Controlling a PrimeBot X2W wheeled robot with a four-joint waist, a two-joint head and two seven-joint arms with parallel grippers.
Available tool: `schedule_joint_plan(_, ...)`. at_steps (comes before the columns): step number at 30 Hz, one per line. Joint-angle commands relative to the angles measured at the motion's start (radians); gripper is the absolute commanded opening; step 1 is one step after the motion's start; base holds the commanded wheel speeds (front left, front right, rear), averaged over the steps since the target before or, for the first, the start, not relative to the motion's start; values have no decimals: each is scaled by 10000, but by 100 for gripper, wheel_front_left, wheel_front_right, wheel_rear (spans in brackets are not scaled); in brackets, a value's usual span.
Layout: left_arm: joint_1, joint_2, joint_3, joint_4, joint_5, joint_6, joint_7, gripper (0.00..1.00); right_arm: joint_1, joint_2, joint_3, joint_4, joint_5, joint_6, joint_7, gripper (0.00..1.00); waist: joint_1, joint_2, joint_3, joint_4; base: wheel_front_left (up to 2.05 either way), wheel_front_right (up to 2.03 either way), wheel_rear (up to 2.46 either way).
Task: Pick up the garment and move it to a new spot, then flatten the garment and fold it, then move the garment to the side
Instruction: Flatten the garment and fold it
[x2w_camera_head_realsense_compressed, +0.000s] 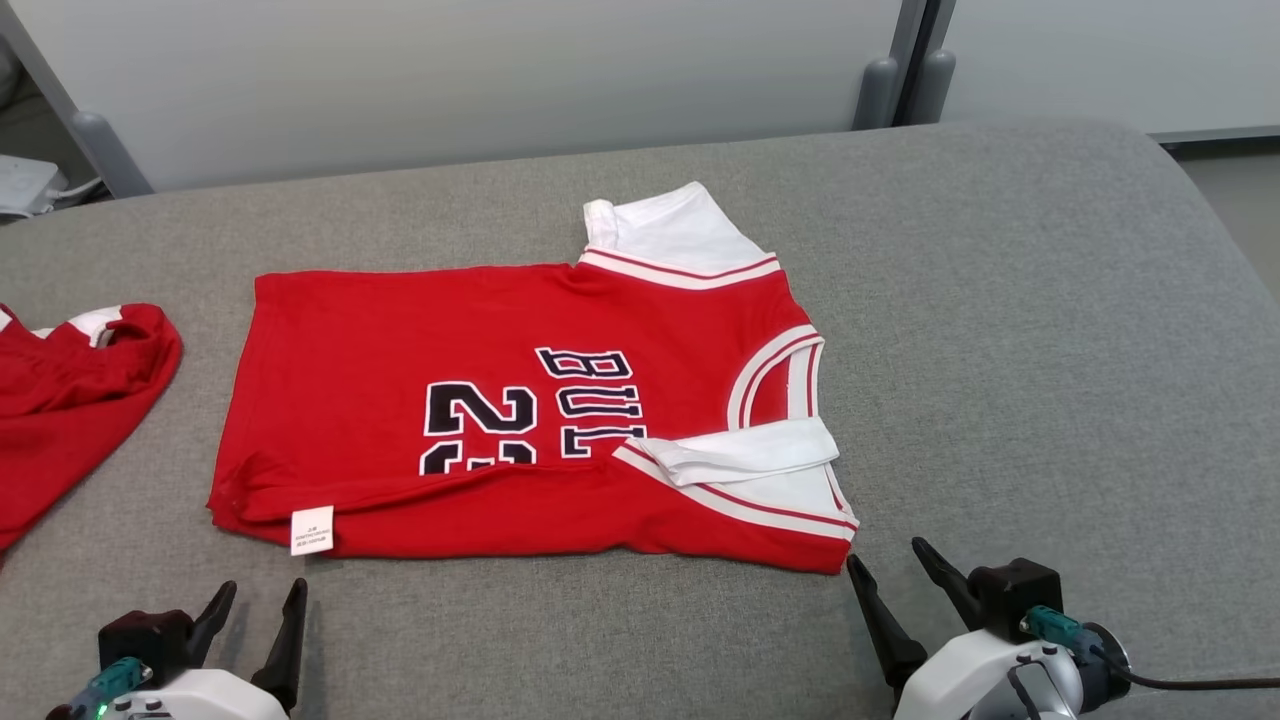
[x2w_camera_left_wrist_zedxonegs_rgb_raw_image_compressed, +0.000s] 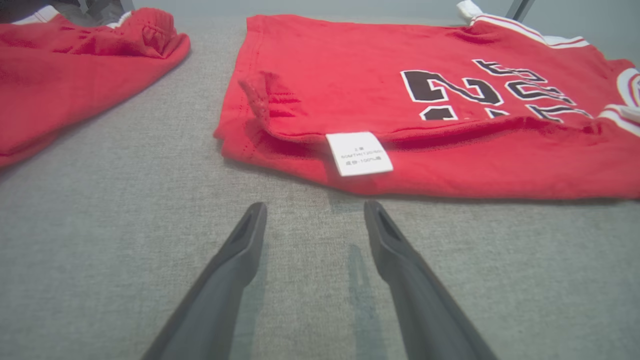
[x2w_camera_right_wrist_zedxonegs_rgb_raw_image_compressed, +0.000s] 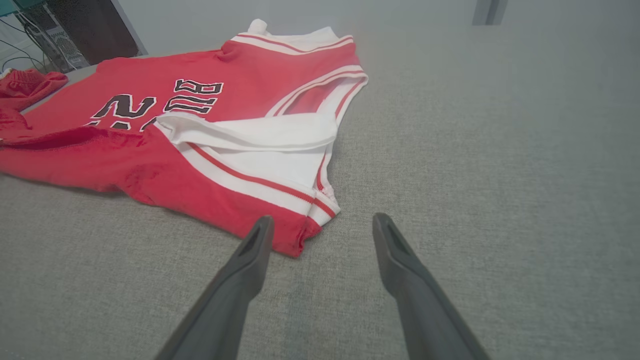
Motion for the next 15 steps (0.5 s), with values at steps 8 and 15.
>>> schedule_joint_plan(8,-1279,510,812,498,-798,-290,-133,100,-344,34,484,-174,220,-2,-490,100,0,0,661,-107,0,0,0)
schedule_joint_plan(15,-1737,804,323,932,-1482,-309,-133,100,-466,34,662,-238,286,-2,-645,100,0,0,994,-225,0,0,0)
